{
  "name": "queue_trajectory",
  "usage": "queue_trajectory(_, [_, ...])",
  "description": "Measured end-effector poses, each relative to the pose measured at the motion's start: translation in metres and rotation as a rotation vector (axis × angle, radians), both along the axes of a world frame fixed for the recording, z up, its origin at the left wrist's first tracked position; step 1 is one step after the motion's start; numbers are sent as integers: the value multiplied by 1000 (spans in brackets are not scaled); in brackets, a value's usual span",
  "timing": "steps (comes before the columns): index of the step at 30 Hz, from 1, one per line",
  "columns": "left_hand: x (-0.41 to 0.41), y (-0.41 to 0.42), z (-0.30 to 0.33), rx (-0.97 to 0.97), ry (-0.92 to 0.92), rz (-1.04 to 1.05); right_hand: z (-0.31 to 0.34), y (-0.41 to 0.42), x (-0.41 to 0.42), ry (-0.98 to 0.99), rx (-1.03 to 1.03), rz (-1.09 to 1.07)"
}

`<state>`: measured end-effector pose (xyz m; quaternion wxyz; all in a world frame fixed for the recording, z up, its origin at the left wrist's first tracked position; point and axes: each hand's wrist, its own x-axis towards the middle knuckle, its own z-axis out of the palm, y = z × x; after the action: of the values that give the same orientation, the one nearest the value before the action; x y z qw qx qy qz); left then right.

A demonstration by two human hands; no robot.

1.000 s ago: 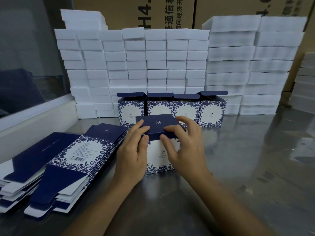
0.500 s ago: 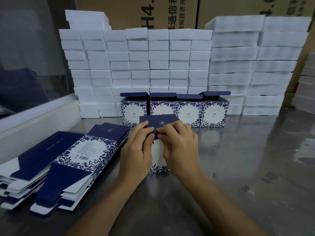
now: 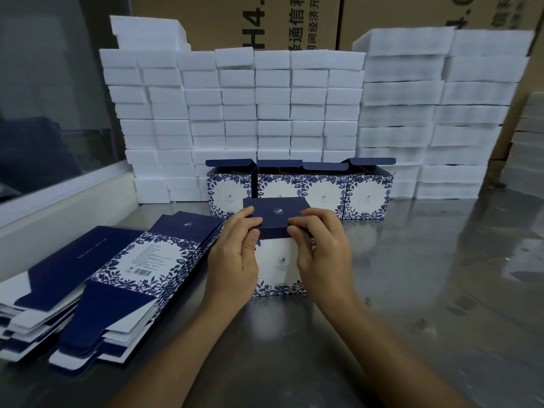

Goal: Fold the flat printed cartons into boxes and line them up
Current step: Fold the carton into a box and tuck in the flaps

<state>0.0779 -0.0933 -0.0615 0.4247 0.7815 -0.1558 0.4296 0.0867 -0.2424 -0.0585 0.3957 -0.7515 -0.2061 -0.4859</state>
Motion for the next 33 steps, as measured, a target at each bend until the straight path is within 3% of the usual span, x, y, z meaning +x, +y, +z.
queue_trajectory(12, [2,4,0,-1,13,16,-1,-12,1,125,207,87])
queue_trajectory(15, [2,7,-2,15,19,42,-10,-12,1,271,261,140])
queue_trajectory(17, [1,8,-2,13,8,76,-13,-10,0,331,233,165])
queue_trajectory(25, [-3,8,-4,-2,-47,196,-13,0,-6,148,96,25])
queue_trajectory(33, [-6,-3,-15,77,173,178,-10,11,-14,270,60,67])
